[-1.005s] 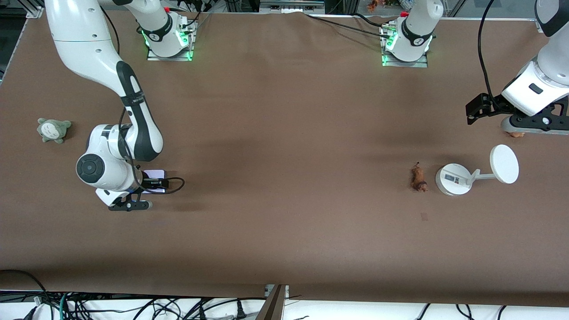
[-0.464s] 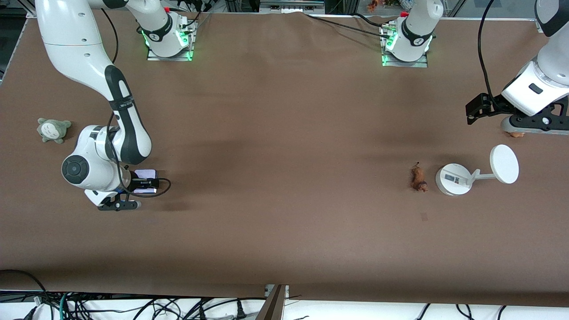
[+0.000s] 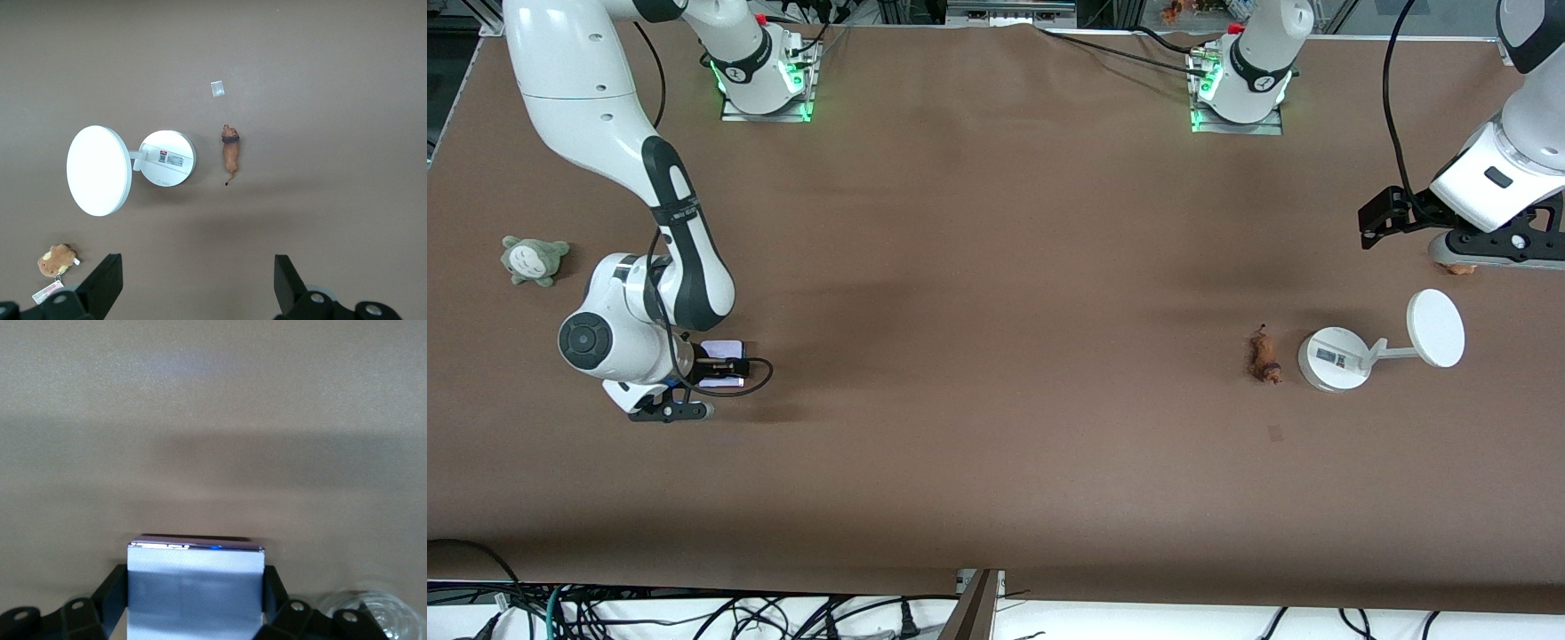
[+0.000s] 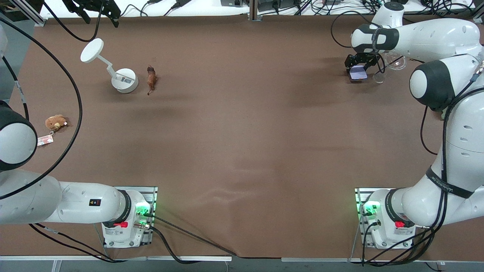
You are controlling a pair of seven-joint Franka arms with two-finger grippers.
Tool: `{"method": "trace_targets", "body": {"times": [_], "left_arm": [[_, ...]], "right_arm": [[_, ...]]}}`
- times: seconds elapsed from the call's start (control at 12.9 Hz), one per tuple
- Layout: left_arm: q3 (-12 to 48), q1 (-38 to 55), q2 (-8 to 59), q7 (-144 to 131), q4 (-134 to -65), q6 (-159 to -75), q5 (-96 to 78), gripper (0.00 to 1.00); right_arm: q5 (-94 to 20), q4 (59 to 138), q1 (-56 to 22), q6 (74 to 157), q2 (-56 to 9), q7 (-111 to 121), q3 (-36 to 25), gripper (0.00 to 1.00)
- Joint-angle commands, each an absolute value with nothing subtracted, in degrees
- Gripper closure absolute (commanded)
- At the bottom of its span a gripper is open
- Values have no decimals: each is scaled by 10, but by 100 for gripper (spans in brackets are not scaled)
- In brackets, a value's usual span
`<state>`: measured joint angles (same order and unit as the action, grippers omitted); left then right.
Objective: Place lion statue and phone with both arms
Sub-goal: 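Lower the phone onto the table beside the cup with the right gripper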
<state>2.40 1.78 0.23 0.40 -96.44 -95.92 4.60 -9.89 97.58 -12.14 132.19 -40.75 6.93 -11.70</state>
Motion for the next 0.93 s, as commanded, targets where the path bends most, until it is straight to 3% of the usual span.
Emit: {"method": "trace_targets", "body": {"times": [0.0, 0.15, 0.39, 0.85], "left_arm": [[25, 19, -4, 10, -959, -948, 37, 0], [24, 19, -4, 10, -960, -948, 37, 0], [24, 18, -4, 10, -959, -948, 37, 0], [24, 19, -4, 10, -959, -948, 37, 0]], "right_arm": [[-111, 979, -121, 1325, -397, 78, -112, 10], [-111, 976, -126, 1320, -391, 77, -112, 2], [-111, 953, -128, 1256, -356, 76, -111, 1], [-94, 754, -127, 936, -315, 48, -119, 1]]}}
